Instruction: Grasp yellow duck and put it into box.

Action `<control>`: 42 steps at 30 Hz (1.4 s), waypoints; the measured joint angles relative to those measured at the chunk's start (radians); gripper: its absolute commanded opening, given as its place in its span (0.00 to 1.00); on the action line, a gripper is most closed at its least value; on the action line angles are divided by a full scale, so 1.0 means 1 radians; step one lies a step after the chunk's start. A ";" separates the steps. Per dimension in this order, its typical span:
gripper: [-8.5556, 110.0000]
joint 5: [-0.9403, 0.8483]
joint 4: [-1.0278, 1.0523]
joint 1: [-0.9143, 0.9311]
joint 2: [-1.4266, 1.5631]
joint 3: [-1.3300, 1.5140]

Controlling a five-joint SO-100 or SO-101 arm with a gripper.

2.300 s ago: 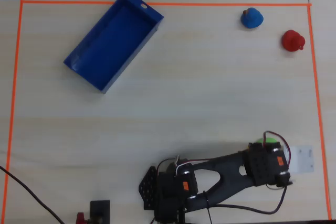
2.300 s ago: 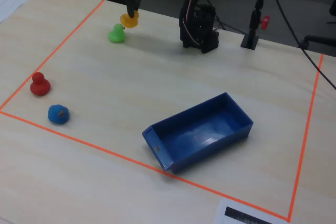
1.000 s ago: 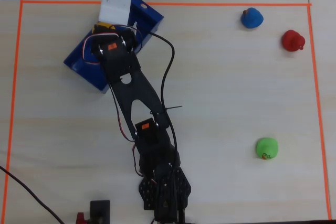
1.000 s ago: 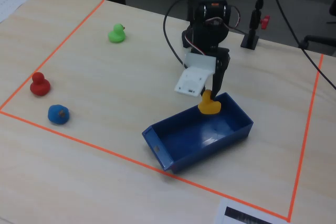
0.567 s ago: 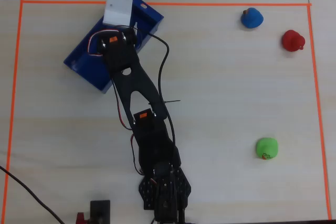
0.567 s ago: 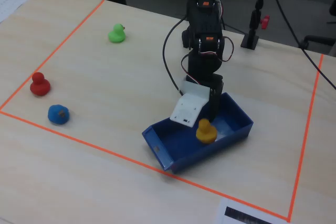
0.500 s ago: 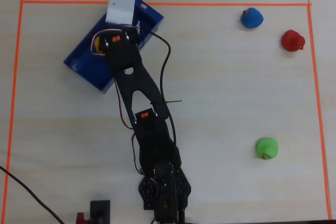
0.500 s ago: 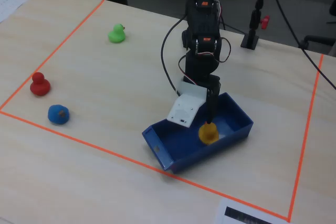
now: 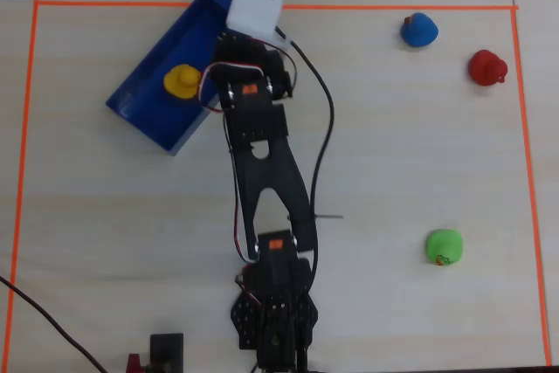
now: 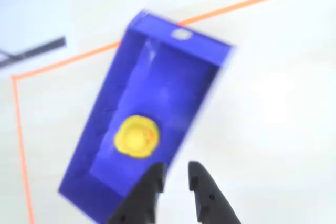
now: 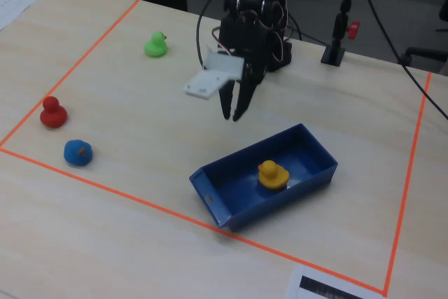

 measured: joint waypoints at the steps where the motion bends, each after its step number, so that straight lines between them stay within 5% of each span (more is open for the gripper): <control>1: 0.07 -0.005 0.000 0.015 0.075 0.067; 8: 0.07 -0.109 -0.029 0.057 0.726 0.747; 16: 0.07 -0.161 0.176 0.032 1.359 1.365; 42: 0.07 -0.206 0.215 0.000 1.671 1.740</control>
